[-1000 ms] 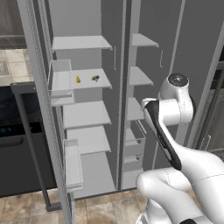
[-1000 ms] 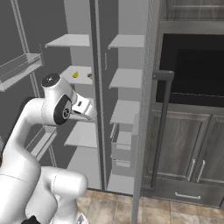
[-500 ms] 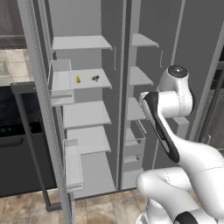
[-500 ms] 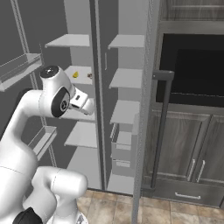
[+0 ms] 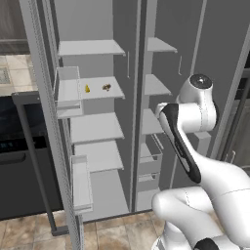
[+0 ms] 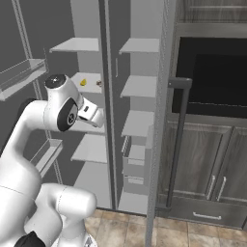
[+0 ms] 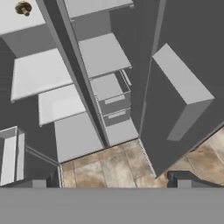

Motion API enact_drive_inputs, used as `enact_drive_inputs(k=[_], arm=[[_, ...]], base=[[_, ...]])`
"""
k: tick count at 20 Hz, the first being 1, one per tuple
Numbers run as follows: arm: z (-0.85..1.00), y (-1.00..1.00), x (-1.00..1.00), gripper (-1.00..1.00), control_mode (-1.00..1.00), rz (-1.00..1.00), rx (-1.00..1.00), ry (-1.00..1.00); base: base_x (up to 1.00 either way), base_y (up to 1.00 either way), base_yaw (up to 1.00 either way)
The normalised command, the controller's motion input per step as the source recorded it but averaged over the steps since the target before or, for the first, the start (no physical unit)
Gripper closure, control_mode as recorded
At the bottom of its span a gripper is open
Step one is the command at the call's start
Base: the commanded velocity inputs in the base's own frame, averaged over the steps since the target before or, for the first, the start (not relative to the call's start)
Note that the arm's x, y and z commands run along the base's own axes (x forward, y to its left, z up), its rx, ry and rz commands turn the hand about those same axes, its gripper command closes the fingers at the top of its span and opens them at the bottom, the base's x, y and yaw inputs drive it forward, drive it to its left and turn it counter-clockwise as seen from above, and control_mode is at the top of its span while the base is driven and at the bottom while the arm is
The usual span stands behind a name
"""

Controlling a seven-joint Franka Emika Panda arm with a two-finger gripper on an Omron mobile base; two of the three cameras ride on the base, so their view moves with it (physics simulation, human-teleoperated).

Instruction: Take the lemon wedge from the fridge and place it on the plate with fish on the dining counter.

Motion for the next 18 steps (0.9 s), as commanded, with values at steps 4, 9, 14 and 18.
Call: enact_drive_inputs(k=[4, 9, 14, 18], arm=[[0.00, 0.06, 0.00, -1.00, 1.00, 0.00, 0.01, 0.00], [0.00, 0.00, 0.00, -1.00, 1.00, 0.00, 0.00, 0.00], [0.00, 0.00, 0.00, -1.00, 1.00, 0.00, 0.00, 0.00], [0.00, 0.00, 0.00, -1.00, 1.00, 0.00, 0.00, 0.00]], base=[[0.15, 0.38, 0.00], [0.58, 0.67, 0.00], [0.76, 0.12, 0.01], [0.44, -0.46, 0.12]])
